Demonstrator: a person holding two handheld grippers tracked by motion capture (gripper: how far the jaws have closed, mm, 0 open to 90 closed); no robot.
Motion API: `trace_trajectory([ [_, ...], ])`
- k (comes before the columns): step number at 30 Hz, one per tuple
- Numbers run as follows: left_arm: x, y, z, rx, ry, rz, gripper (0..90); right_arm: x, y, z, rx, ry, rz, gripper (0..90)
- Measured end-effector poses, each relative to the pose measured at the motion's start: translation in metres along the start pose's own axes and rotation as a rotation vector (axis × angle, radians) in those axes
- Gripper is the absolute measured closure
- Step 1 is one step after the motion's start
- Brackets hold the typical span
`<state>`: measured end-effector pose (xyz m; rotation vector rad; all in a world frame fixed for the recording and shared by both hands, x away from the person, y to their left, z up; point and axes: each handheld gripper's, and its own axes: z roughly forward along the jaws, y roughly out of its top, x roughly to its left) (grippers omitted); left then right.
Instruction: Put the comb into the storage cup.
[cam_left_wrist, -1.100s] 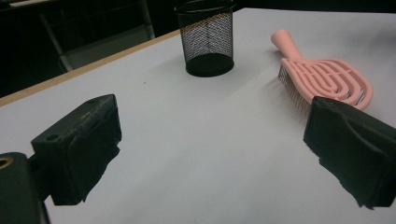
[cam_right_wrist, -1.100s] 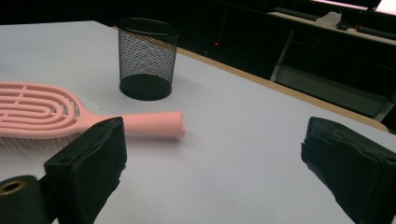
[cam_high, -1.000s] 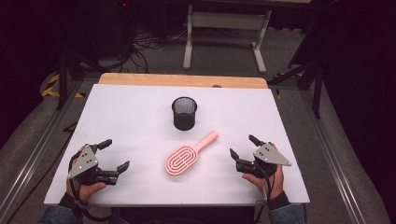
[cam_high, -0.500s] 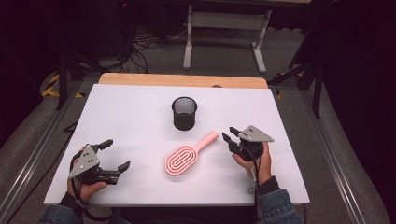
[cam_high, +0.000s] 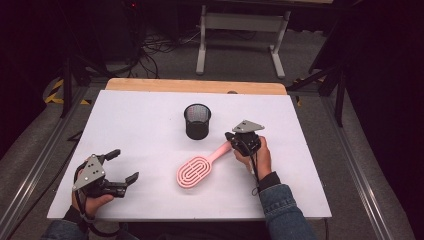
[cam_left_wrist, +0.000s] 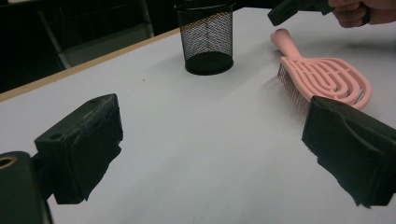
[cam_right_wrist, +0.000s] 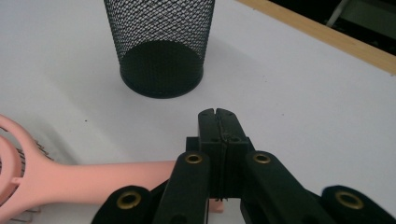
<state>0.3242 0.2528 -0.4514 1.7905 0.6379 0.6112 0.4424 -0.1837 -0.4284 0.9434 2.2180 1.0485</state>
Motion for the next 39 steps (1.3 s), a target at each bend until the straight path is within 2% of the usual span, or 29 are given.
trace_trajectory([
  [8, 0.000, 0.000, 0.000, 0.002, -0.002, 0.002, 6.3, 0.003, 0.002, 0.013, 0.070, -0.001, -0.025, 90.0],
  [13, 0.000, 0.000, 0.001, 0.003, -0.004, 0.004, 6.4, 0.003, 0.000, 0.017, 0.104, 0.002, -0.020, 90.0],
  [20, 0.000, -0.001, 0.001, 0.006, -0.006, 0.002, 6.5, 0.007, -0.005, 0.020, 0.151, 0.030, -0.027, 90.0],
  [26, 0.000, -0.001, 0.000, 0.007, -0.006, 0.003, 6.5, 0.012, -0.010, 0.017, 0.172, 0.040, -0.035, 90.0],
  [39, 0.000, -0.001, 0.000, 0.009, -0.004, 0.005, 6.5, 0.030, -0.015, 0.004, 0.209, 0.115, -0.074, 90.0],
])
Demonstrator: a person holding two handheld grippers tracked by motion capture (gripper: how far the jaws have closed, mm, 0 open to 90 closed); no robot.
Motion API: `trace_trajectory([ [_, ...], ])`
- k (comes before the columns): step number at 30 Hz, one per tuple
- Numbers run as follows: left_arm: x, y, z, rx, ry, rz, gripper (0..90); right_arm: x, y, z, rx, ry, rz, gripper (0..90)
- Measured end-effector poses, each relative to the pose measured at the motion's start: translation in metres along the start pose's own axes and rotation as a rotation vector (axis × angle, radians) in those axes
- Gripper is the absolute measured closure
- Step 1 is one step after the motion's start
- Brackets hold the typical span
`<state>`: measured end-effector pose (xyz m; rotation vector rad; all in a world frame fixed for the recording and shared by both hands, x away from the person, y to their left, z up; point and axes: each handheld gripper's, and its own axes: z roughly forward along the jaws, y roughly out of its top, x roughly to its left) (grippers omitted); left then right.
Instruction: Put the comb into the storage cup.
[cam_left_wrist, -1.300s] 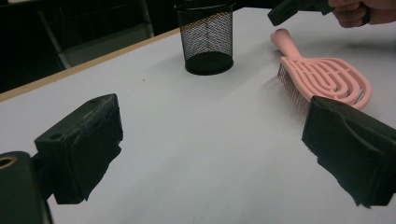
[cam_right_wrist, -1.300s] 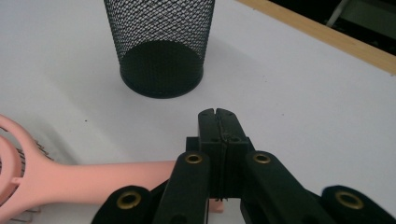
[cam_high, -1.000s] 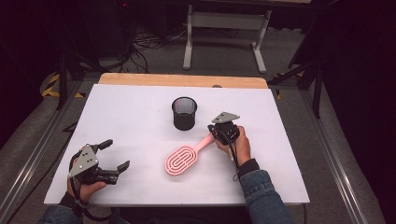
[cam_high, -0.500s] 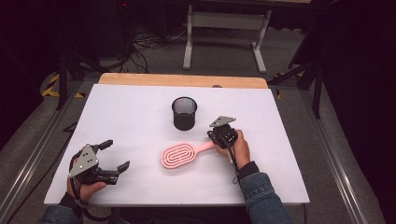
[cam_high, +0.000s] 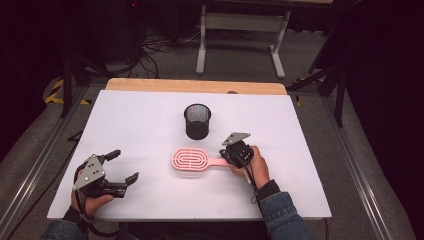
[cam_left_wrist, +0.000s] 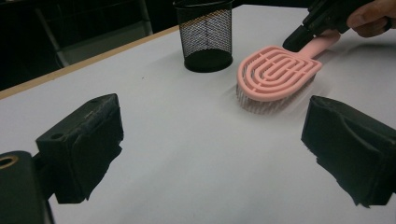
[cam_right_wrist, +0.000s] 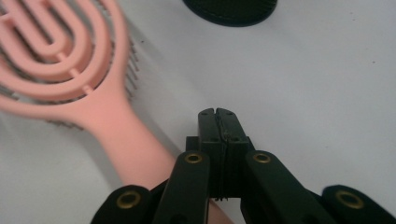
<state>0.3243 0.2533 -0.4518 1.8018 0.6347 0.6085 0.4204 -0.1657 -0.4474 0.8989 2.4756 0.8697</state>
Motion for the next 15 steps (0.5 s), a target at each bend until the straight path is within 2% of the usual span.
trace_trajectory([
  [15, 0.000, 0.001, -0.001, -0.002, -0.002, 0.001, 6.6, 0.011, -0.012, -0.016, 0.013, 0.032, -0.013, 89.3],
])
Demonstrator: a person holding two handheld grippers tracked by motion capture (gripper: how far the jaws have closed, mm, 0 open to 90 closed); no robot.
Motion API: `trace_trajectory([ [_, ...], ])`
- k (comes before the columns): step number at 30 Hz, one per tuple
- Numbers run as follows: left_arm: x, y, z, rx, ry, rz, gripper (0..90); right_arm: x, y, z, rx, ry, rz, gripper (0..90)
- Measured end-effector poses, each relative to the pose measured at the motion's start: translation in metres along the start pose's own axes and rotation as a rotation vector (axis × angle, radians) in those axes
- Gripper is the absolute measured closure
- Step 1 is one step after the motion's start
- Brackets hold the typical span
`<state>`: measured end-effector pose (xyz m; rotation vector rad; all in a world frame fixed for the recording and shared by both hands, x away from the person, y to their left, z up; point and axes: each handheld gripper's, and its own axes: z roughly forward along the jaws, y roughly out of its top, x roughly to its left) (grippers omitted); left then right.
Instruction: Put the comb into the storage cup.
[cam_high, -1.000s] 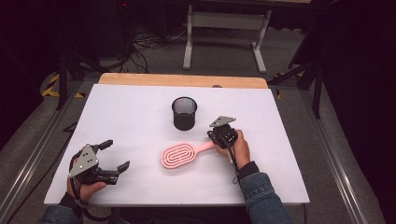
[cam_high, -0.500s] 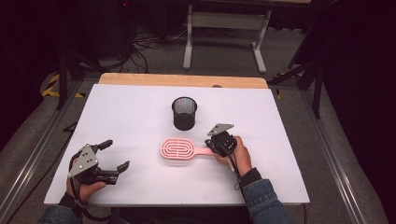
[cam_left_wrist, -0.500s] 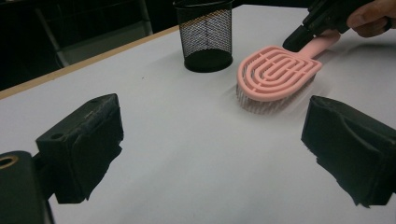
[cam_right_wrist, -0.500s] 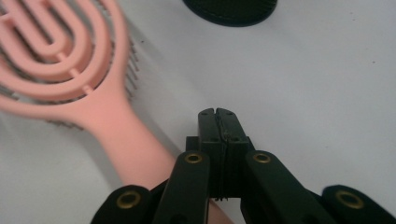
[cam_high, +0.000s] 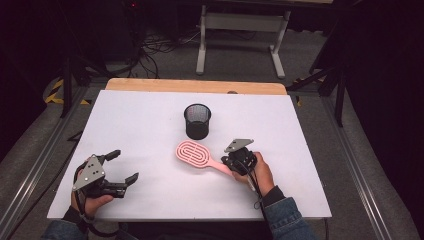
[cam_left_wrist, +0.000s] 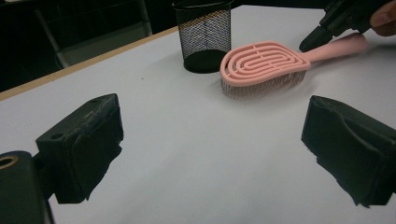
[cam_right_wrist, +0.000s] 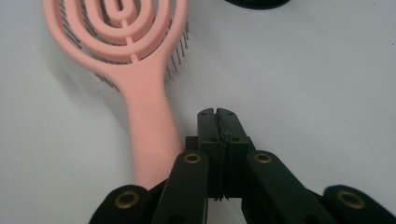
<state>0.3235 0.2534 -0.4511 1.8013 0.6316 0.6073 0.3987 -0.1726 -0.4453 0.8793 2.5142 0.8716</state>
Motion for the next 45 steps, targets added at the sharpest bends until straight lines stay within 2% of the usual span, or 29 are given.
trace_trajectory([
  [19, 0.000, 0.000, 0.000, -0.002, -0.001, 0.007, 6.5, 0.005, -0.009, -0.006, 0.026, 0.028, -0.025, 89.8],
  [30, 0.000, 0.000, -0.001, -0.001, -0.004, 0.008, 6.4, 0.005, -0.009, -0.007, 0.026, 0.019, -0.026, 88.4],
  [34, -0.001, 0.000, 0.000, 0.000, -0.003, 0.007, 6.4, 0.002, -0.009, -0.011, 0.007, 0.009, -0.021, 87.6],
  [37, -0.001, 0.000, 0.000, 0.002, -0.004, 0.009, 6.5, -0.001, -0.008, -0.017, -0.036, -0.013, -0.013, 87.2],
  [43, -0.001, 0.001, 0.001, 0.006, -0.004, 0.014, 6.5, -0.005, -0.006, -0.023, -0.052, -0.017, 0.001, 82.6],
  [45, -0.001, 0.000, 0.001, 0.007, -0.006, 0.014, 6.5, -0.006, -0.005, -0.025, -0.058, -0.020, 0.005, 78.7],
])
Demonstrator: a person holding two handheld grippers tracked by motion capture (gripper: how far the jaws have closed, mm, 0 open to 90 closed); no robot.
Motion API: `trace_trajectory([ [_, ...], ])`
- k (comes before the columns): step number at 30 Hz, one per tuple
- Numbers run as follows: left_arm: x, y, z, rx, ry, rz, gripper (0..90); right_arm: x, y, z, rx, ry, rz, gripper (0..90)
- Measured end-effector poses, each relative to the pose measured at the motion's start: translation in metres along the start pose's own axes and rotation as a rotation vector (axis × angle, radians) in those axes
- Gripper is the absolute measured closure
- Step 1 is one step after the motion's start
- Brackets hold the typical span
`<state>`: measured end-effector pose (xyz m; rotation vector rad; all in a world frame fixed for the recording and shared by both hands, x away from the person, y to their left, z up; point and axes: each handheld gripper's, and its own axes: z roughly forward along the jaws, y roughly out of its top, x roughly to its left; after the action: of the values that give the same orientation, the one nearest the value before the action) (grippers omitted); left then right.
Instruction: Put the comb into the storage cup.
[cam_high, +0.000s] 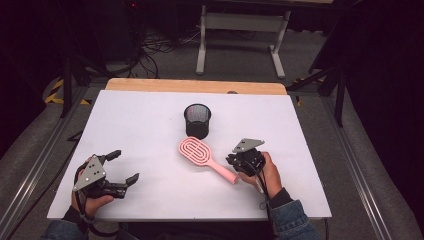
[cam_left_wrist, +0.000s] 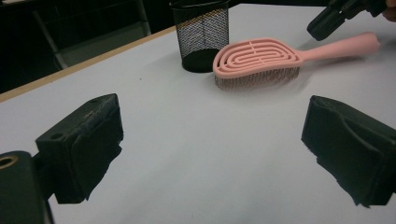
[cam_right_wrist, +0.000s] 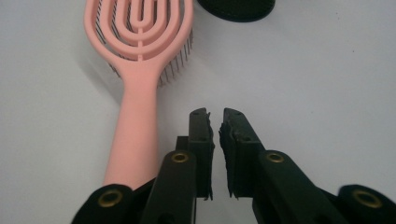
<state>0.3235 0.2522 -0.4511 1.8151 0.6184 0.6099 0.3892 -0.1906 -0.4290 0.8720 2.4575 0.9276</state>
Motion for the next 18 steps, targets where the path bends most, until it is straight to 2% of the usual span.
trace_trajectory([
  [2, 0.000, 0.000, 0.000, 0.001, 0.000, 0.001, 6.5, -0.001, 0.002, -0.001, -0.010, 0.001, 0.010, 75.5],
  [6, -0.001, 0.000, 0.001, 0.004, -0.002, -0.001, 6.5, -0.002, 0.007, -0.003, -0.012, -0.012, 0.013, 63.0],
  [11, -0.001, 0.000, 0.002, 0.010, -0.009, 0.004, 6.5, -0.006, 0.015, -0.011, -0.022, -0.026, 0.012, 37.9],
  [15, -0.001, 0.000, 0.002, 0.011, -0.012, 0.005, 6.5, -0.007, 0.021, -0.011, -0.009, -0.041, 0.020, 22.8],
  [18, -0.001, 0.000, 0.002, 0.012, -0.016, 0.003, 6.5, -0.008, 0.025, -0.010, -0.031, -0.042, 0.057, 14.9],
])
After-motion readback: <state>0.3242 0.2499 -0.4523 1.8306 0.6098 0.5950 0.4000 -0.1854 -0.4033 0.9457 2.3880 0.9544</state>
